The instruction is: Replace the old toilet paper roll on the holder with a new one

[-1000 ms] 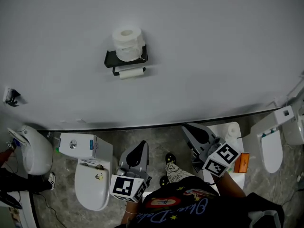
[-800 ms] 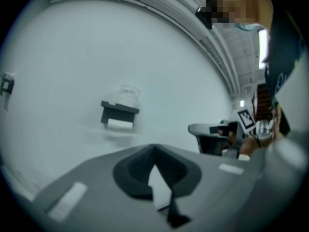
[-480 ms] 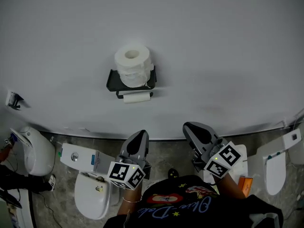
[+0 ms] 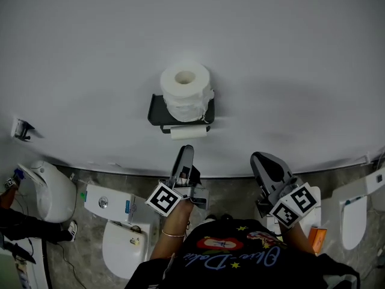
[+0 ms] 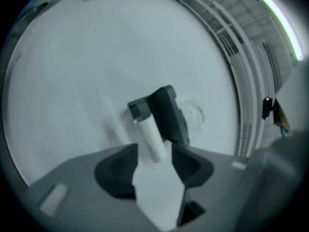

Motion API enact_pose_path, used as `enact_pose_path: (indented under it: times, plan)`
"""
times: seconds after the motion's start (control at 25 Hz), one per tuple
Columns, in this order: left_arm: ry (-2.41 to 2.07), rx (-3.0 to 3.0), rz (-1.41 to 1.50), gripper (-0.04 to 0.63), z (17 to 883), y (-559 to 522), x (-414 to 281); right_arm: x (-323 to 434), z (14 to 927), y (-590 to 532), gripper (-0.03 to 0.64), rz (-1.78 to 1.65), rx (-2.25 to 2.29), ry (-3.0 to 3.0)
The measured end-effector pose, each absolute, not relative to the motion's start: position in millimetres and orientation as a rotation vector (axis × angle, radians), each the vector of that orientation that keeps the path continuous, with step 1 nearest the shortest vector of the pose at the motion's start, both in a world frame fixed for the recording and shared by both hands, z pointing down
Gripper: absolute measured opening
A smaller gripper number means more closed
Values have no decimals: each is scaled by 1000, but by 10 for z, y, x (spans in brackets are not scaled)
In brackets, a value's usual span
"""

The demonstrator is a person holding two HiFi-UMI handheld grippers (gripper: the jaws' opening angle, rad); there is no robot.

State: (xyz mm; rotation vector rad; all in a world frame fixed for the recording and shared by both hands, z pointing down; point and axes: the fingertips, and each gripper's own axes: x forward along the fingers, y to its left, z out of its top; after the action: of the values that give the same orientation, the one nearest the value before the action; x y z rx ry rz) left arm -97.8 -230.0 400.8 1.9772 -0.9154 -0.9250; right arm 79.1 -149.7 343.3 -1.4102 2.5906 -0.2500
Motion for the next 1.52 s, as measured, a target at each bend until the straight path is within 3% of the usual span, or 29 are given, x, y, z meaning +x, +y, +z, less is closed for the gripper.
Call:
enact_pose_path:
  times: [0.24, 0.44, 0.48, 0.56, 0.96, 1.52]
  plan:
    - [-812, 1869, -1055, 262, 3940, -2591, -992, 730, 3150, -1567, 14, -176, -1418, 2515]
    - [-698, 1778, -1181, 262, 3917, -2779, -991, 682, 3198, -1511, 14, -31, -1503, 2571]
    - [-685, 1776, -1202, 260, 3902, -2799, -996, 679, 3214, -1521, 14, -38, -1513, 2572]
    - [-658, 1779, -1242, 161, 3855, -2815, -1004, 683, 3240, -1542, 14, -65, -1513, 2567]
    - [-594, 1824, -1207, 161, 3827, -2865, -782, 834, 3219, -1547, 14, -67, -1568, 2520]
    - [-365, 1862, -1077, 163, 3789, -2776, 114, 1410, 3301, -1263, 14, -94, -1826, 2357]
